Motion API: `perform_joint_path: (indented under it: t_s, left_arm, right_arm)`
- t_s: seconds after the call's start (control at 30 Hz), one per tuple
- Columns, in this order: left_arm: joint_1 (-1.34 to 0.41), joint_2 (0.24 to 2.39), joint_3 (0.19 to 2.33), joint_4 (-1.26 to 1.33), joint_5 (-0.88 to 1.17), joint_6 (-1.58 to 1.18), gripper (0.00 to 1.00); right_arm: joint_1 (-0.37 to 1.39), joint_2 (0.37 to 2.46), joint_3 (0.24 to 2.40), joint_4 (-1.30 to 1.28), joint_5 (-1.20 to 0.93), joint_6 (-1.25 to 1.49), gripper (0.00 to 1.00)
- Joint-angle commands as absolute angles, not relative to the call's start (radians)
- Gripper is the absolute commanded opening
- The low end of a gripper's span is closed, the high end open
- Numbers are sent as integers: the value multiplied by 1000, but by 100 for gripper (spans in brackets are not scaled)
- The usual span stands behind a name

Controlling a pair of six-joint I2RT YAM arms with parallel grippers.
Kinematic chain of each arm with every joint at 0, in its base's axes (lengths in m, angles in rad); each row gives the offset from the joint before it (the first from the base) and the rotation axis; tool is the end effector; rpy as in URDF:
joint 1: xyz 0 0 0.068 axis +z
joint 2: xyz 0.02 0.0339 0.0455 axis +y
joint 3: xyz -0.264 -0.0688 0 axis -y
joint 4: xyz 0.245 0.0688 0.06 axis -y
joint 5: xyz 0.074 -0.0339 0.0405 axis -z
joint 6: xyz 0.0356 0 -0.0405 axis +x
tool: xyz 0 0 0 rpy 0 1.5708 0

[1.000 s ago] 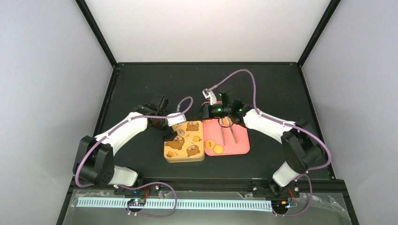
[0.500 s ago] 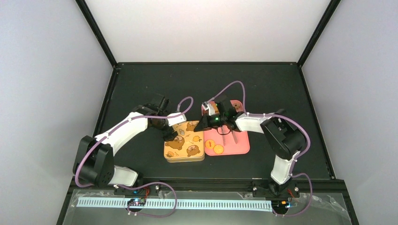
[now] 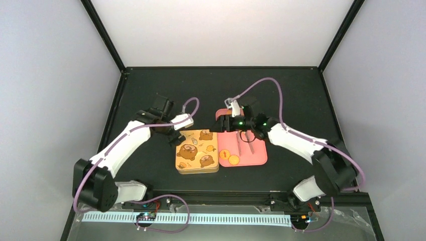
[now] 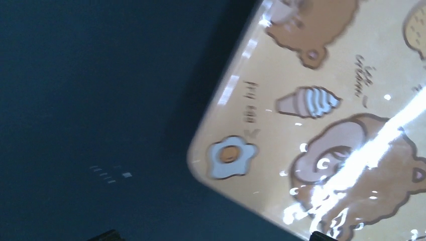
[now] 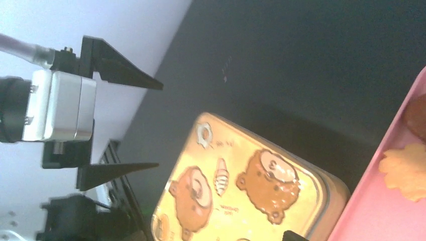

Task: Pack the cookies
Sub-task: Press the box lid onto the packing box, then reset both arms

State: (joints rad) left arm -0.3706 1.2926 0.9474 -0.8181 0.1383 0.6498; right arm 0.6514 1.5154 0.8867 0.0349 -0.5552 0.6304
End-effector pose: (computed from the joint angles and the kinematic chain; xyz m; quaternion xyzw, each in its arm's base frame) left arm 0.2235 -0.0921 0.2406 0.4893 0.8457 -0.0389 0.2093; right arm 0.2473 0.2121 0.2232 -0.1375 0.8478 0.4638 0.2171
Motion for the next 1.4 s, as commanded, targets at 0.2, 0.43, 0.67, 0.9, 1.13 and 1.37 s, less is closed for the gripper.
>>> perform_joint_path:
  t_s: [0.2, 0.43, 0.67, 0.9, 1.13, 1.37]
  left_arm:
    - [-167, 1148, 1023, -722, 157, 572, 99]
    - [-21, 1132, 861, -405, 207, 436, 99]
    - [0, 1112, 588, 113, 149, 254, 99]
    - [15, 1260, 461, 490, 178, 158, 99]
    - [28, 1333, 457, 626, 215, 102, 99]
    - [26, 1417, 199, 1205, 299, 140, 99]
  right_arm:
    - [587, 1294, 966, -223, -323, 474, 94]
    - [492, 1082, 923, -266, 172, 413, 100]
    - [458, 1008, 598, 148, 865, 168, 100]
    - [315, 1048, 465, 308, 918, 174, 100]
    - [165, 1133, 288, 680, 851, 182, 100]
    - [35, 1226, 282, 800, 607, 258, 100]
